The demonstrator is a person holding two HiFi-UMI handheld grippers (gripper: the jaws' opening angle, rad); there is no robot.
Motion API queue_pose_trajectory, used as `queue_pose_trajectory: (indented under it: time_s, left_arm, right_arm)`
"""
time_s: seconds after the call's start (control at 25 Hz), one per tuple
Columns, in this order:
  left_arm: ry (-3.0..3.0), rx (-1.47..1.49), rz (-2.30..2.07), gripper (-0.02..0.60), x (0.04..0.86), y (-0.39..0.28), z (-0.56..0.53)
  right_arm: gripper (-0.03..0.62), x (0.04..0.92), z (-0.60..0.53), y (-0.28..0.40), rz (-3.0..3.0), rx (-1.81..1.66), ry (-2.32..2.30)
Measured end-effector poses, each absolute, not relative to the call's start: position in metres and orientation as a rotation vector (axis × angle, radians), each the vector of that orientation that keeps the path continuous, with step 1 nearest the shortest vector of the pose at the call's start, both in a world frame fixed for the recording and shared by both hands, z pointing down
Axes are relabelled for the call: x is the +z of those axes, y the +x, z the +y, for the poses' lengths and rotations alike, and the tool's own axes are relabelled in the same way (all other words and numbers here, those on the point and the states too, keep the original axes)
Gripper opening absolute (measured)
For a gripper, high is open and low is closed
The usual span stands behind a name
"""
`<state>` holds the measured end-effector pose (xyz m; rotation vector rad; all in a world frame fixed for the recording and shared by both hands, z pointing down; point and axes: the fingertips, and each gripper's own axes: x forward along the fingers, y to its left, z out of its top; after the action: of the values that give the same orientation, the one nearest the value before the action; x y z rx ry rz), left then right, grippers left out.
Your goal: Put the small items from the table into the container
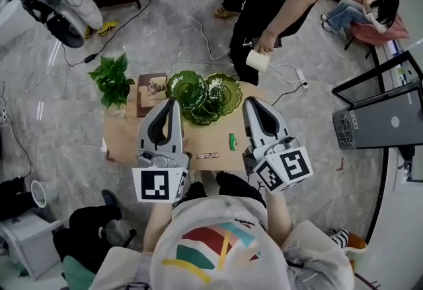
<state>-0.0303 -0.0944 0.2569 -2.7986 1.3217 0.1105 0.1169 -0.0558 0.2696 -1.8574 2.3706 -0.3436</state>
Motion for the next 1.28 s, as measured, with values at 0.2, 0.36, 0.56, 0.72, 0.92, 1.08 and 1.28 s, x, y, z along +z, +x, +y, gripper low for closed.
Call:
queue_pose_trajectory:
  time_s: [0.2,0.36,0.56,0.72,0.92,1.08,1.28]
  left_arm:
    - [-2.804,0.083,1.327,0.008,0.264,-0.023,-0.101]
    - [-2.813,0.063,1.325,0.008,0.271,-0.017,-0.107]
    - [-2.838,0.020,1.308,0.008,0.283,-0.008,-0.107]
    - [-2.847,-0.003,1.305,0.008,0.290,-0.003,-0.105]
    - [-2.850,-0.020,1.299,0.008,0.297,-0.002,-0.103]
    - [-2.833,-0.019,1.292,0.008,0.303,0.001,-0.103]
    - [-2.843,-0.047,1.264,0.008,0.326,0.012,-0.100]
  right_arm:
    - [0.014,0.276,-0.063,0.124,2.373,-0.372,-1.819]
    - [0.024,0.282,-0.071,0.131,2.350,-0.394,-1.824]
    - [0.143,0.293,-0.074,0.136,2.325,-0.437,-1.823]
    - [0.156,0.299,-0.074,0.137,2.341,-0.449,-1.814]
    - [0.245,0.310,-0.074,0.135,2.327,-0.489,-1.812]
    - [0.252,0.323,-0.071,0.137,2.315,-0.516,-1.841]
    - [0.252,0.360,-0.066,0.149,2.279,-0.596,-1.898]
